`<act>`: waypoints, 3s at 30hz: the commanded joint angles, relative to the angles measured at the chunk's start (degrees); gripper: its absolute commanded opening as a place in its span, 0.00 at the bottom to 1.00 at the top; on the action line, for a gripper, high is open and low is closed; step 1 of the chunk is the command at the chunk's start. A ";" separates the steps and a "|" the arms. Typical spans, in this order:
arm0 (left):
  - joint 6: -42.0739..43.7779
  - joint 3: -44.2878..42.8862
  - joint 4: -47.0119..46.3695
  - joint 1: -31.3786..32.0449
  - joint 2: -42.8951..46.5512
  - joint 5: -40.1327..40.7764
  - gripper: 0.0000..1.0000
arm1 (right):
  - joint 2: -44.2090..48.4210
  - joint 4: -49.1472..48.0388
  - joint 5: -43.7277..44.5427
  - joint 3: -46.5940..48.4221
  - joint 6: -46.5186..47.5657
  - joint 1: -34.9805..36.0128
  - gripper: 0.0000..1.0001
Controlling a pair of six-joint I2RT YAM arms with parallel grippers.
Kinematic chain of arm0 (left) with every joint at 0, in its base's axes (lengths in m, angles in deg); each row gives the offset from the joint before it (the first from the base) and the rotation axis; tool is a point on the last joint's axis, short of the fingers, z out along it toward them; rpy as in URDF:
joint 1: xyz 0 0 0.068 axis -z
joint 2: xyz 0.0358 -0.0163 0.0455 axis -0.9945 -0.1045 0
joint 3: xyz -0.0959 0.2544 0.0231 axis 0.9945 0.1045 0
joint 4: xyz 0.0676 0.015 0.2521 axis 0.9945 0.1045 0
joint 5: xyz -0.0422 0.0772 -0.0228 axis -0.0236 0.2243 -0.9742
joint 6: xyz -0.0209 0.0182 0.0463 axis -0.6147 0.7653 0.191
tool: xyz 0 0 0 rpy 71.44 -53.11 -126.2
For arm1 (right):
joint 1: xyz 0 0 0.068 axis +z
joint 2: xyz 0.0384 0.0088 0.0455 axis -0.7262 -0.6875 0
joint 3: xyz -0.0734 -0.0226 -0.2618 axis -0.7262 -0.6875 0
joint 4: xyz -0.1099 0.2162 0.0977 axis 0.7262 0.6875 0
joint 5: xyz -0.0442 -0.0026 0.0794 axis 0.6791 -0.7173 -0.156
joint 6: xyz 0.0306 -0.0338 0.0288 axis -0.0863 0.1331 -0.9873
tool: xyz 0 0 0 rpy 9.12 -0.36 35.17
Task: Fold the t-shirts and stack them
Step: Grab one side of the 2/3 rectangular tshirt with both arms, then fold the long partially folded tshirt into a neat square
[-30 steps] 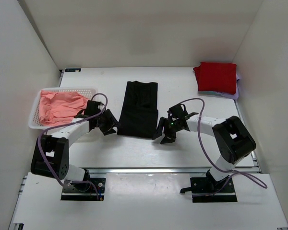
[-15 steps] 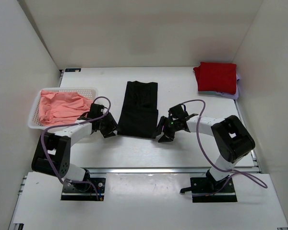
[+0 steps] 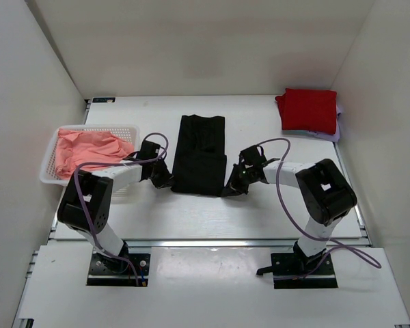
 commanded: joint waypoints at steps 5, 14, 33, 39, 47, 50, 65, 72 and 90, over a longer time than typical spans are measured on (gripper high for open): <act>0.84 -0.44 5.46 0.74 6.01 -0.25 0.00 | 4.86 4.80 2.10 3.50 5.54 -1.89 0.00; -3.46 13.17 7.48 7.07 18.93 -1.74 0.00 | 18.55 9.73 3.15 -9.13 5.11 2.68 0.00; -12.61 30.68 16.98 11.02 52.16 -6.05 0.00 | 46.01 0.07 0.86 -32.54 -9.57 9.26 0.49; -10.76 30.94 19.52 9.36 53.92 -6.05 0.00 | 33.89 -7.40 1.83 -28.58 -9.14 11.47 0.46; -10.85 32.00 19.79 8.74 55.50 -6.14 0.00 | 22.54 -8.21 2.89 -19.80 -9.48 16.65 0.46; -10.85 32.00 19.97 8.22 55.59 -6.05 0.00 | 21.21 -6.27 4.37 -18.39 -11.85 20.69 0.46; -8.83 27.00 26.11 7.07 55.77 -7.01 0.00 | 24.99 8.23 1.05 -13.38 -6.95 21.59 0.00; -5.76 15.92 29.71 5.50 49.19 -7.63 0.00 | 24.73 17.37 -5.55 -6.11 0.95 15.27 0.00; 1.63 -13.15 20.85 -8.57 14.91 -8.52 0.00 | -10.57 46.02 -6.16 51.17 25.93 -3.47 0.00</act>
